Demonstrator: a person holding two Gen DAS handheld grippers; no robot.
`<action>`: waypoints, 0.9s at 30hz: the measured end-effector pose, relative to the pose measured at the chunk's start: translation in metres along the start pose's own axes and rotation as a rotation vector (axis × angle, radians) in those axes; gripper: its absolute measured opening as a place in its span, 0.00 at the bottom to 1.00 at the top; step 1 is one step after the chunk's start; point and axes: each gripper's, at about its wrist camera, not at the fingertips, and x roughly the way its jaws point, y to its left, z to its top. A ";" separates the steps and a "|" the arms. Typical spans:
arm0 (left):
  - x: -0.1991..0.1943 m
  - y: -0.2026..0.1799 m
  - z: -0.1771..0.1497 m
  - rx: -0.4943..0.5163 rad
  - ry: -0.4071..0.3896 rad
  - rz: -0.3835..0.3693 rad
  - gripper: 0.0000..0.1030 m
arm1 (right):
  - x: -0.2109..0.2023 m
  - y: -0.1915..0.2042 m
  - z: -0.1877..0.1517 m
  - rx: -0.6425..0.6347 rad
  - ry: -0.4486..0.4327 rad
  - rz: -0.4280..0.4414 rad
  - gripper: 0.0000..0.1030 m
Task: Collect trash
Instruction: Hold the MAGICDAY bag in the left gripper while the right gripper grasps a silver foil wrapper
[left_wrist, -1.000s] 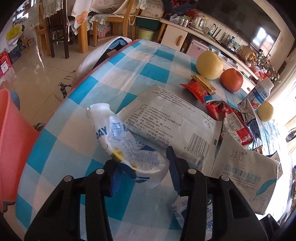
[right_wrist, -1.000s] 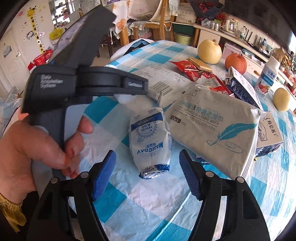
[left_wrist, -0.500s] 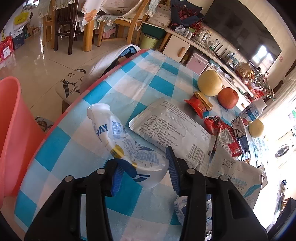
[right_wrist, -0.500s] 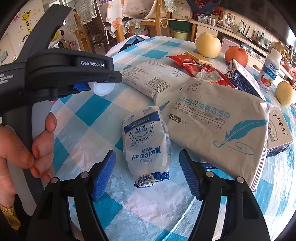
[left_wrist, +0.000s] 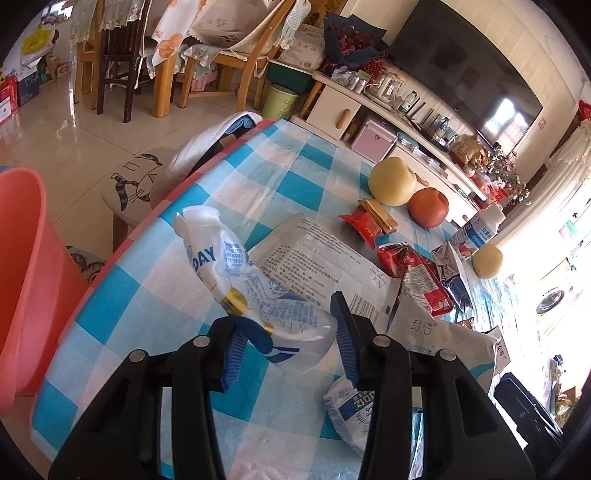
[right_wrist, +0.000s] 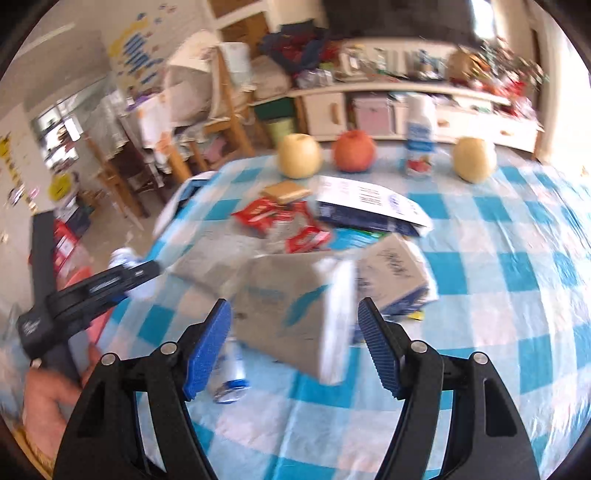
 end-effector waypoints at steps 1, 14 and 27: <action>0.001 -0.001 0.000 0.004 0.003 -0.004 0.44 | 0.007 -0.003 0.001 0.021 0.029 0.014 0.64; -0.003 -0.003 -0.004 0.018 0.006 -0.024 0.44 | 0.028 0.025 0.004 -0.056 0.016 0.153 0.49; -0.005 0.001 -0.006 0.003 0.009 -0.032 0.44 | 0.039 0.024 0.011 -0.013 -0.007 0.189 0.18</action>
